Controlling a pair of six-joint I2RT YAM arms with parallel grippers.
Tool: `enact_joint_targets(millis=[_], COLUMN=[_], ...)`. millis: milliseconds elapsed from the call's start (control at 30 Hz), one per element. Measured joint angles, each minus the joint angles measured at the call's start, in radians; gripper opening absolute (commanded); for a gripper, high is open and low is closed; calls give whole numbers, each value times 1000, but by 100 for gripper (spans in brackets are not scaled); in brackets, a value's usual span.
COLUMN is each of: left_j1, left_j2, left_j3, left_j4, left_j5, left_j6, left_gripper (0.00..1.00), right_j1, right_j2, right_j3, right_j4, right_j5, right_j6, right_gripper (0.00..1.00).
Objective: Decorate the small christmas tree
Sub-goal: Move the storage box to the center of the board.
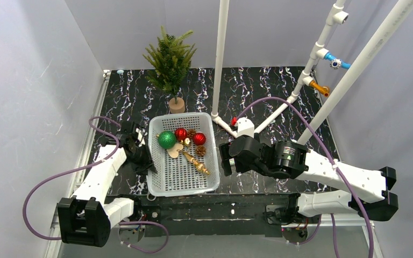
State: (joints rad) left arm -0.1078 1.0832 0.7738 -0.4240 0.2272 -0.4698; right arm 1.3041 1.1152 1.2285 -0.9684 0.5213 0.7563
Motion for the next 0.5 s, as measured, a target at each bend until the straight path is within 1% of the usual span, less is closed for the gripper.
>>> enact_joint_targets(millis=[33, 100, 500], left_j1=[0, -3, -6], left_j2=[6, 10, -7], left_j3=[0, 4, 102], left_j4=[-1, -5, -78], left_j5=[-1, 10, 16], left_j6=[14, 38, 28], left_gripper=[0, 0, 0], right_j1=[0, 0, 1], right_j2=[-1, -4, -26], right_j3=[0, 0, 0], right_j4=[0, -1, -22], right_j5=[2, 4, 26], right_j6=[0, 0, 0], right_gripper=[95, 95, 95])
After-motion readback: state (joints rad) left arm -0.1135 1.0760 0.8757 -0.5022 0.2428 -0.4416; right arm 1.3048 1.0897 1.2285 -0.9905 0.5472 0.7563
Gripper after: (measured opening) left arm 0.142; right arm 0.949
